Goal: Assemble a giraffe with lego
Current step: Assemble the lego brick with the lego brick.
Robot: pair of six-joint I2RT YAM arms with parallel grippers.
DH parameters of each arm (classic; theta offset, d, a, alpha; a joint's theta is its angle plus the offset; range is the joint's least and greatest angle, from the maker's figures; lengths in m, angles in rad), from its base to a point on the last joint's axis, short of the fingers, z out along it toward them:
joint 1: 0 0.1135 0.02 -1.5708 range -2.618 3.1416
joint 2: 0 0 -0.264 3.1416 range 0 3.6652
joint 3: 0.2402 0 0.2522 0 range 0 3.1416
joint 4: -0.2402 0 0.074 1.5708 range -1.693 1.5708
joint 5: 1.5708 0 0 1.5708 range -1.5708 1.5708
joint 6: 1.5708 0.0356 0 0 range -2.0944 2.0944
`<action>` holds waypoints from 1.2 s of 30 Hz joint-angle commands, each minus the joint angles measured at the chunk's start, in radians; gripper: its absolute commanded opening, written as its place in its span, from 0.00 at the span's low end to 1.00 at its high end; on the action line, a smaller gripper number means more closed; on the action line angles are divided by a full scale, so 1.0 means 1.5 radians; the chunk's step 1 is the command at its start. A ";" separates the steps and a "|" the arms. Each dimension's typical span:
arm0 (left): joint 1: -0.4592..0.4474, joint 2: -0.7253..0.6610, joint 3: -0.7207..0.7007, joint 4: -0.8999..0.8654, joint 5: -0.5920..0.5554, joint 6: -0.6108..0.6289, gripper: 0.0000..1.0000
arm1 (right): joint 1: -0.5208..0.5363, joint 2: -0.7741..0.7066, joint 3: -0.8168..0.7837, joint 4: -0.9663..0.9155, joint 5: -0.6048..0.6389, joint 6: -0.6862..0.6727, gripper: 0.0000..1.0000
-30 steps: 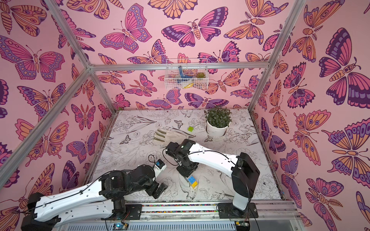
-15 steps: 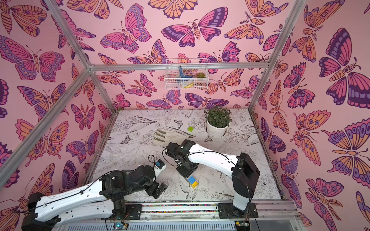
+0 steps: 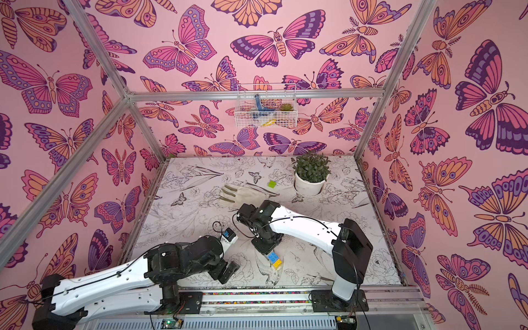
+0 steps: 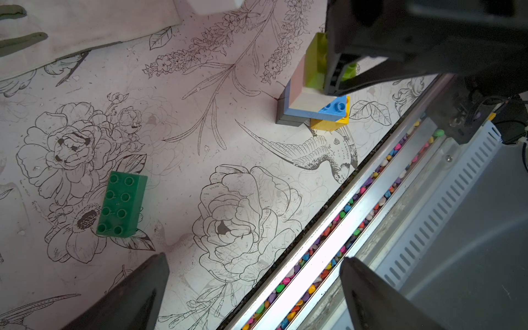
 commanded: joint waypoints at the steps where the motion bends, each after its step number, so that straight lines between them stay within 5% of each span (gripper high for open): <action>1: -0.003 -0.002 -0.013 -0.005 -0.010 -0.007 1.00 | 0.003 0.100 -0.106 -0.001 0.030 0.005 0.17; 17: -0.003 0.007 -0.016 -0.004 -0.011 -0.008 1.00 | 0.003 0.129 -0.140 0.028 0.076 0.009 0.17; 36: -0.004 0.006 -0.028 0.008 -0.015 -0.016 1.00 | 0.000 0.152 -0.136 0.018 0.027 -0.054 0.17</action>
